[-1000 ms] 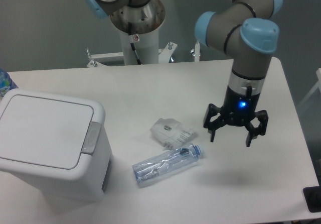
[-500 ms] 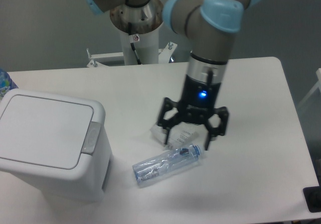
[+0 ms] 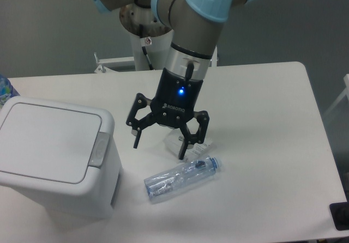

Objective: Open the trash can
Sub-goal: 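Move the gripper toward the grey button on the trash can lid, then press down on the grey lid button with the gripper fingertip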

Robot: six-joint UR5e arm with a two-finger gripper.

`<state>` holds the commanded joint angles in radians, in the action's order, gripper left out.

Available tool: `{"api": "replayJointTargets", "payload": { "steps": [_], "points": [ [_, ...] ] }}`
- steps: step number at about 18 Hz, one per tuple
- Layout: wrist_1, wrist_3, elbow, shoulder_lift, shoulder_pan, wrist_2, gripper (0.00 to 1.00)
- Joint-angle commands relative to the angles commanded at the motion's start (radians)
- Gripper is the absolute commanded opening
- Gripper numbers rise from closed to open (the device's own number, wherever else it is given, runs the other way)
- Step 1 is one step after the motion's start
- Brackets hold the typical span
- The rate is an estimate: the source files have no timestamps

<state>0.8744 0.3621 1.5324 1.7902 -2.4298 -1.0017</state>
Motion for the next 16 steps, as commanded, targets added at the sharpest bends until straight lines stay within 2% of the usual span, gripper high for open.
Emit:
{"api": "replayJointTargets", "payload": {
  "steps": [7, 10, 16],
  "points": [
    [0.0, -0.037, -0.003, 0.021, 0.049, -0.002, 1.0],
    [0.0, -0.115, -0.005, 0.012, 0.057, -0.002, 1.0],
    [0.0, -0.12, 0.002, 0.025, 0.069, -0.011, 1.0]
  ]
}}
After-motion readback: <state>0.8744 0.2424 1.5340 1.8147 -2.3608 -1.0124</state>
